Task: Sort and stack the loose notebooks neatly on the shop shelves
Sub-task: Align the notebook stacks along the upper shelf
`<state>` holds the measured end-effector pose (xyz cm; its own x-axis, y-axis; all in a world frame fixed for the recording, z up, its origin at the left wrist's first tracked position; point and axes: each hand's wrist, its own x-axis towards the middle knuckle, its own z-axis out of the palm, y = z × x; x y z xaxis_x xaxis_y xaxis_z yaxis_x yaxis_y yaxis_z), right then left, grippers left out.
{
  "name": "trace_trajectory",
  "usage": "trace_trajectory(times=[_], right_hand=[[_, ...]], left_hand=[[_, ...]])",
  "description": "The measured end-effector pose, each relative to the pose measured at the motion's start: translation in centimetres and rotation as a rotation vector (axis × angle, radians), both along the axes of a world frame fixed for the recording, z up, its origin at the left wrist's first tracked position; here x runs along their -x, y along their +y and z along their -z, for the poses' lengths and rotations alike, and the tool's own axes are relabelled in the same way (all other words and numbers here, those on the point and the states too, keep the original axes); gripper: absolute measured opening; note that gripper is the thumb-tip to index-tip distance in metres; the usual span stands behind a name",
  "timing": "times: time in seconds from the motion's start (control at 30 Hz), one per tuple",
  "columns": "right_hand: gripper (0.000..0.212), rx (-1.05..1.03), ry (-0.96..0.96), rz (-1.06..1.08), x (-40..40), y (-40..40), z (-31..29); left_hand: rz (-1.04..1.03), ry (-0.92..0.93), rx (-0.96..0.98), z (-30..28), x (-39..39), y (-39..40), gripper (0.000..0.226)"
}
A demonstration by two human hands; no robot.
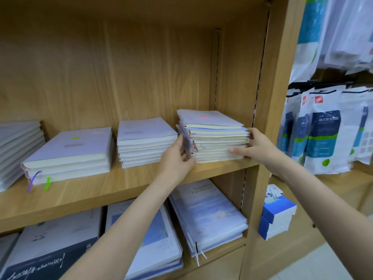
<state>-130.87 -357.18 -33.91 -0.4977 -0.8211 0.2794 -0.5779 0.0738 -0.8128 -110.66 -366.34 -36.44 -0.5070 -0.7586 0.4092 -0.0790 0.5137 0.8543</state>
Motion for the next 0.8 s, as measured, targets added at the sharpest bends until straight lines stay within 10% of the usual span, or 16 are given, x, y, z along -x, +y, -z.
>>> trace_trajectory(times=[0.8], right_hand=[[0.026, 0.256, -0.193, -0.096, -0.8, -0.4, 0.8]], left_hand=[[0.044, -0.015, 0.018, 0.8, 1.3, -0.3, 0.093]])
